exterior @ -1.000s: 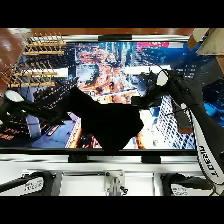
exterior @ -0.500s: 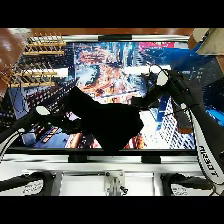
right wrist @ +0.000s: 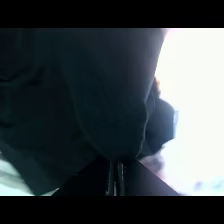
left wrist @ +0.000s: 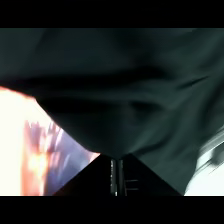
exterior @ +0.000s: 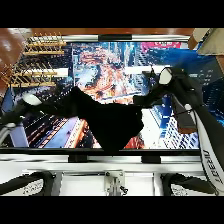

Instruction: Fold the shirts.

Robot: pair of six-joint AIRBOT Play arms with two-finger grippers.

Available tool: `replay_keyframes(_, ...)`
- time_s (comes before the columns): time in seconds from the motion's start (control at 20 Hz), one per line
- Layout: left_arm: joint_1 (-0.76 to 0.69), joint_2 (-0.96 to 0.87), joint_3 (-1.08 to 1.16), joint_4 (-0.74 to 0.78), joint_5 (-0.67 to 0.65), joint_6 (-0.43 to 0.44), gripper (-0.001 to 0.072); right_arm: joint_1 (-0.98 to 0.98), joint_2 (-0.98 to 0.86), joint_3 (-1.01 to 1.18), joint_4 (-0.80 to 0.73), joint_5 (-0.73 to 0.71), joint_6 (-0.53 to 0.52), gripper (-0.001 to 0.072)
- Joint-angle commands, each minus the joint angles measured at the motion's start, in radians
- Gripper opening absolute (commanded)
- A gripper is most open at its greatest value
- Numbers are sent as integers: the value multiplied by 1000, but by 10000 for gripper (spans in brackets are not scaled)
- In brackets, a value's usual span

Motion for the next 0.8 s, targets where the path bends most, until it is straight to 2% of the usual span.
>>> replay_keyframes(0.0, 123, 187, 325, -4, -22, 41, 30, -1, 126, 129, -237, 8, -106, 77)
replay_keyframes(0.1, 201, 281, 593, -4, 32, 41, 30, -1, 240, 286, -327, -55, -128, 72)
replay_keyframes(0.25, 267, 372, 914, -3, 146, 41, 30, 0, 418, 454, -275, -235, -124, 72)
replay_keyframes(0.35, 293, 420, 1040, 52, 212, 41, 30, 0, 529, 491, -211, -288, -123, 72)
replay_keyframes(0.45, 297, 462, 1065, 150, 250, 37, 30, 0, 615, 495, -192, -265, -90, 71)
replay_keyframes(0.55, 296, 479, 1056, 231, 233, 23, 30, 0, 660, 495, -195, -191, -64, 72)
replay_keyframes(0.75, 296, 453, 996, 309, 242, 3, 30, 0, 635, 494, -195, 14, -36, 72)
